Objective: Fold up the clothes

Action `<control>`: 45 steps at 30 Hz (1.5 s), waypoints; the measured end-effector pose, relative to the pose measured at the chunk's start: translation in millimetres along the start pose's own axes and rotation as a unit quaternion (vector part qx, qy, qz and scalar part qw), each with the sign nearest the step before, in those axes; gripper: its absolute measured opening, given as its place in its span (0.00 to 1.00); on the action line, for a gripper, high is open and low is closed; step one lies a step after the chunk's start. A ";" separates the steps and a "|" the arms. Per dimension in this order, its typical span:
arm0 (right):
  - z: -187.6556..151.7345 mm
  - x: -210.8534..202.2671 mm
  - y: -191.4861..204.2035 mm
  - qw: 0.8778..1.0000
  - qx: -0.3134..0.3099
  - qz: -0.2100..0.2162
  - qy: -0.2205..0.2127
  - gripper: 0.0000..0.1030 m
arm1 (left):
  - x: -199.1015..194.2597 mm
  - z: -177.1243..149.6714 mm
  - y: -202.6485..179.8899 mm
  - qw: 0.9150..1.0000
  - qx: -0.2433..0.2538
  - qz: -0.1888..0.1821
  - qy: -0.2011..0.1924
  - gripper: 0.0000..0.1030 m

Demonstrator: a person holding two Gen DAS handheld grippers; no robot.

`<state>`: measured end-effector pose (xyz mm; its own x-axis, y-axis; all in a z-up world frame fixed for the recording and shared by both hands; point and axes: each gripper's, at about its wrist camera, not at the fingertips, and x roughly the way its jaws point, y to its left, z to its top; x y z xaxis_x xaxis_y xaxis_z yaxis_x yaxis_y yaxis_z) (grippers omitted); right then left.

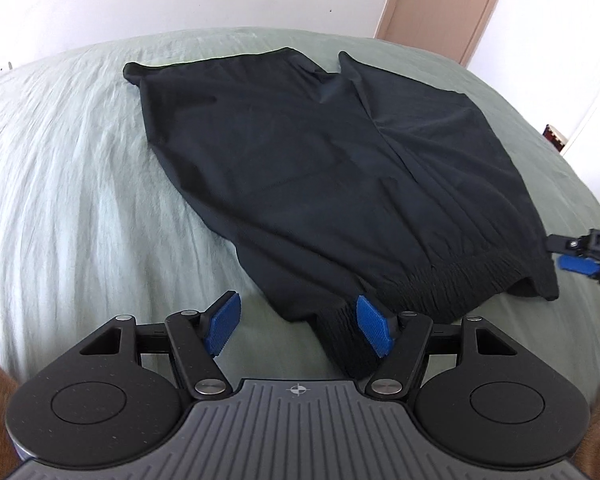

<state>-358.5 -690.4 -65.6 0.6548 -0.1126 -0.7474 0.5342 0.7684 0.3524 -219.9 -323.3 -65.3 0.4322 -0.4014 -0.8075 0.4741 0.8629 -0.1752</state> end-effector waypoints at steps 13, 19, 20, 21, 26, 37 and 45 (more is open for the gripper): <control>-4.4 6.9 -0.6 0.999 0.013 0.027 0.018 0.71 | 3.7 -4.5 -0.9 0.999 -0.028 -0.016 0.002 0.62; -7.7 9.4 7.4 1.000 -0.006 0.024 0.016 0.80 | 10.8 -3.1 -0.7 0.998 -0.046 -0.048 -0.003 0.62; -8.2 9.6 8.3 1.000 -0.007 0.022 0.015 0.80 | 12.0 -2.7 -2.1 0.998 -0.044 -0.049 -0.004 0.62; -8.6 9.9 8.8 1.000 -0.007 0.021 0.013 0.79 | 13.4 -2.1 -3.8 0.998 -0.041 -0.050 -0.004 0.61; -8.5 10.3 6.5 1.000 -0.001 0.013 0.005 0.41 | 14.6 -0.2 -6.5 0.998 -0.039 -0.052 0.002 0.28; -8.5 6.9 5.0 1.000 0.008 0.016 0.013 0.02 | -0.5 -7.9 -11.4 0.998 -0.041 -0.046 0.010 0.19; -5.9 4.7 8.7 1.000 -0.009 -0.002 0.006 0.27 | -0.8 -7.5 -5.4 0.997 -0.058 -0.046 0.020 0.38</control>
<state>-353.9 -680.5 -69.4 0.6461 -0.1074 -0.7557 0.5264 0.7796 0.3392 -228.6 -325.3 -67.9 0.3591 -0.4708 -0.8058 0.4186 0.8530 -0.3119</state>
